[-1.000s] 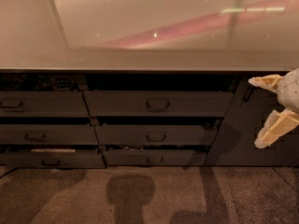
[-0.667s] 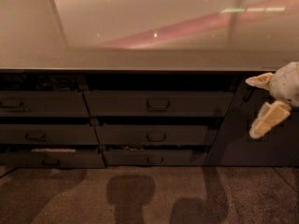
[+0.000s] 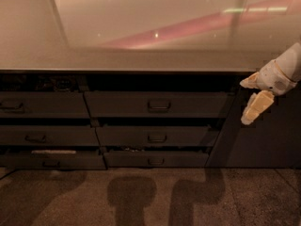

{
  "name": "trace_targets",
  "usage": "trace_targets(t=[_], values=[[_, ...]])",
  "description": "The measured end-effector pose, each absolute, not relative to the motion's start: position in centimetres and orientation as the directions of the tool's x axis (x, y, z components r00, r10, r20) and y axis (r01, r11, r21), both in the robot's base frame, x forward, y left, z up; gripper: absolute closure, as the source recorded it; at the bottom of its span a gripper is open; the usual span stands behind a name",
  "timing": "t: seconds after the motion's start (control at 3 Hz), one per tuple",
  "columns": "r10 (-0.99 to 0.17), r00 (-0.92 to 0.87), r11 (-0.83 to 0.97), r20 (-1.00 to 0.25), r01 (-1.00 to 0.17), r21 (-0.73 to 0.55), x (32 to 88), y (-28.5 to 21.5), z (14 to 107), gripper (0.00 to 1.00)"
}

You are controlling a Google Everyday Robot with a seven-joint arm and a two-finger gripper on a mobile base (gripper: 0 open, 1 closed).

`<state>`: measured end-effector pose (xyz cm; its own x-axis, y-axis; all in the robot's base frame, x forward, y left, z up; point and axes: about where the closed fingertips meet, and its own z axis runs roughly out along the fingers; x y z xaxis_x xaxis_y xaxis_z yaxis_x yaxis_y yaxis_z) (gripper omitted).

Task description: Open top drawer

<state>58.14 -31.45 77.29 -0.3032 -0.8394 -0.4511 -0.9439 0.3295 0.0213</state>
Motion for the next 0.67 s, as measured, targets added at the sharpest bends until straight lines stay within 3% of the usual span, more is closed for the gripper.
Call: trace_targets(t=[0.67], values=[[-0.854,-0.292,0.31,-0.432,-0.95,0.029,58.9,-30.86,76.44,0.0]])
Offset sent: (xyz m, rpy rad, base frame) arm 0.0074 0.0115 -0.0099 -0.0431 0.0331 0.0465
